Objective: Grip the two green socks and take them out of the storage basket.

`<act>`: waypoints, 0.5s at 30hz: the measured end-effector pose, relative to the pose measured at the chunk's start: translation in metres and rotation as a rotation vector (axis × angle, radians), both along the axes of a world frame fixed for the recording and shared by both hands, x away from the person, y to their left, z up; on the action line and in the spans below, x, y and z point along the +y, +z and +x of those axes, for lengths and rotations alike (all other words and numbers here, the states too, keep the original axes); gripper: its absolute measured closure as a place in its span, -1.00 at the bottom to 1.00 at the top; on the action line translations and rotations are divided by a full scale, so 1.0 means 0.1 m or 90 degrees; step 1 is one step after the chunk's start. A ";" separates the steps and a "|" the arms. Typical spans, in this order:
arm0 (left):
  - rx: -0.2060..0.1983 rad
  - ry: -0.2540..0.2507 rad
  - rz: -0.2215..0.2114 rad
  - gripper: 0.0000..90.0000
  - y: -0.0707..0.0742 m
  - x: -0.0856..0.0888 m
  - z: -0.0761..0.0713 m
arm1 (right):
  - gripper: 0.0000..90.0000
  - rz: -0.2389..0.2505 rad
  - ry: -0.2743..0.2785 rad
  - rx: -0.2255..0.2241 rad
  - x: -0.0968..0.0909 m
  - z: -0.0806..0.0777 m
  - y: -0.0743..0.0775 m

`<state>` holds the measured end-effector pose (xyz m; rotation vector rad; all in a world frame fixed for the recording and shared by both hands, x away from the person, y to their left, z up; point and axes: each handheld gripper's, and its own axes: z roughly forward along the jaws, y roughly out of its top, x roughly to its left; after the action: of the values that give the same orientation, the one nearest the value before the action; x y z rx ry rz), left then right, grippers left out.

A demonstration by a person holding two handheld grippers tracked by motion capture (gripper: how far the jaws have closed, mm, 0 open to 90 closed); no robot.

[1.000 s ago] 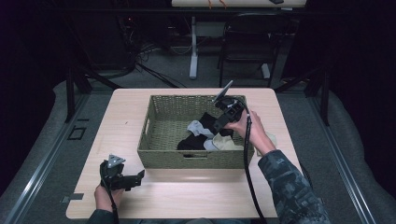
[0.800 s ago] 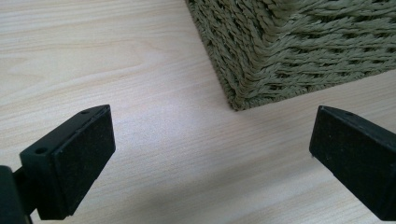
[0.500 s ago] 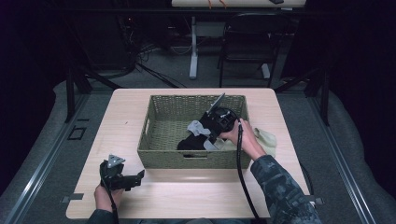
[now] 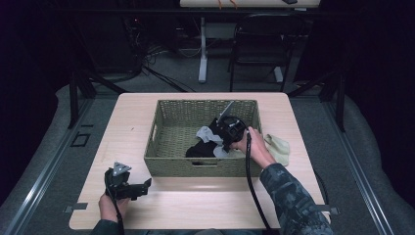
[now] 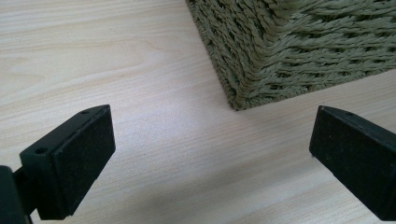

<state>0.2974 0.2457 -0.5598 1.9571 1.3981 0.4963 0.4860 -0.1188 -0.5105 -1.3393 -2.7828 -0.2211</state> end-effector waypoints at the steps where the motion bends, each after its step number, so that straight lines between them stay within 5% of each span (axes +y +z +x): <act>1: 0.000 0.000 0.000 -1.00 0.00 0.00 0.00 | 0.62 -0.001 0.001 0.000 0.00 0.00 0.00; 4: 0.000 0.001 0.000 -1.00 0.00 0.00 0.00 | 0.87 -0.008 0.006 0.005 -0.02 0.01 0.00; 5: 0.000 0.000 0.001 -1.00 0.00 0.00 0.00 | 0.93 0.021 -0.023 -0.013 -0.01 -0.03 -0.04; 6: 0.000 -0.001 0.002 -1.00 0.00 0.00 0.00 | 0.96 0.000 0.004 -0.003 -0.02 0.00 -0.01; 15: 0.000 -0.001 0.002 -1.00 0.00 0.00 0.00 | 0.98 -0.002 0.001 -0.028 -0.13 -0.01 0.23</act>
<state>0.2976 0.2455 -0.5597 1.9601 1.3971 0.4980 0.4846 -0.1322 -0.4872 -1.3497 -2.8213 -0.2496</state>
